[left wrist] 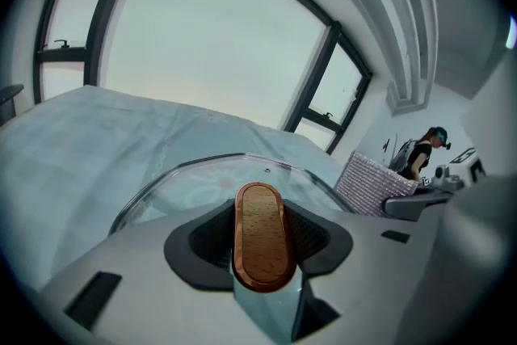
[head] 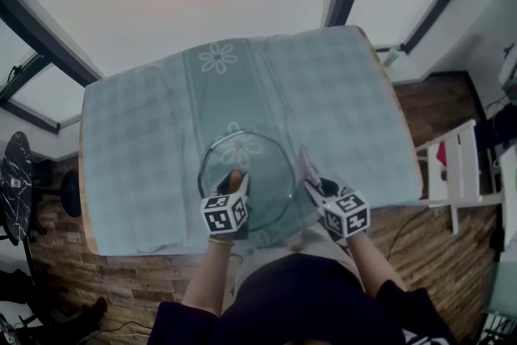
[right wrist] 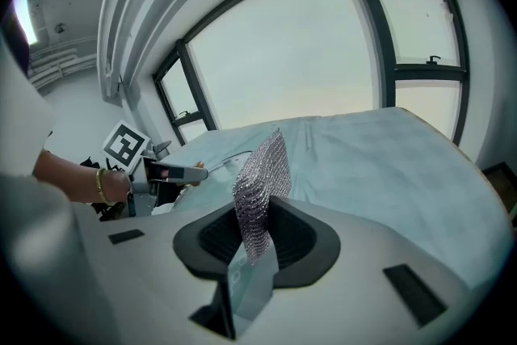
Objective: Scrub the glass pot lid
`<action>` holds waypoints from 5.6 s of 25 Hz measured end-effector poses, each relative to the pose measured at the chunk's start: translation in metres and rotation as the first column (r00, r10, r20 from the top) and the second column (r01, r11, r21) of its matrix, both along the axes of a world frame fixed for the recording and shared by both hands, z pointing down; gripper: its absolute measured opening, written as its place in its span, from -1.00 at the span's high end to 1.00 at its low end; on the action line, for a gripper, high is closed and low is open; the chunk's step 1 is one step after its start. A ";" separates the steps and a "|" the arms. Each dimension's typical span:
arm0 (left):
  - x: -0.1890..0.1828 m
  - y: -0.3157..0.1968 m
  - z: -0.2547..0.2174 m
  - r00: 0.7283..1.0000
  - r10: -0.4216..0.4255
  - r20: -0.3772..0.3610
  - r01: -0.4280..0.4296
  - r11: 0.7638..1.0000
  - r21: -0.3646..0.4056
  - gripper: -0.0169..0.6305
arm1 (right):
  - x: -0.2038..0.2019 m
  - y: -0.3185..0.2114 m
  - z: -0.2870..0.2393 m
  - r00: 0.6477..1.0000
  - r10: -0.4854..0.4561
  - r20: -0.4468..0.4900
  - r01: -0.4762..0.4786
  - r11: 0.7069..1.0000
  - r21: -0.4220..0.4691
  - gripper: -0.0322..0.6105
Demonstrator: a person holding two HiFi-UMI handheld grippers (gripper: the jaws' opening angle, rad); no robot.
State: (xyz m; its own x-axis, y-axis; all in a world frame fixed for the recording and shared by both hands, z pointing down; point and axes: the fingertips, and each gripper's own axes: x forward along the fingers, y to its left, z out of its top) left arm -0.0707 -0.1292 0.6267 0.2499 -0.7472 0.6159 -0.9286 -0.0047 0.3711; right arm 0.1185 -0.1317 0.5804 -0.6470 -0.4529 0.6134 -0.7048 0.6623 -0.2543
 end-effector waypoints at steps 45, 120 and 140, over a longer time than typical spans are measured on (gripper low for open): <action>-0.013 0.022 -0.088 0.599 0.244 -0.763 0.082 0.929 0.362 0.43 | -0.106 -0.006 -0.053 0.915 -0.363 0.174 0.346 0.931 0.119 0.64; -0.071 0.050 -0.094 0.376 0.315 -0.872 0.243 0.875 0.420 0.42 | -0.163 0.134 -0.085 0.721 -0.649 0.243 0.620 0.761 0.191 0.64; -0.080 0.051 -0.092 0.356 0.285 -0.890 0.277 0.877 0.392 0.42 | -0.147 0.178 -0.070 0.662 -0.730 0.171 0.720 0.682 0.124 0.64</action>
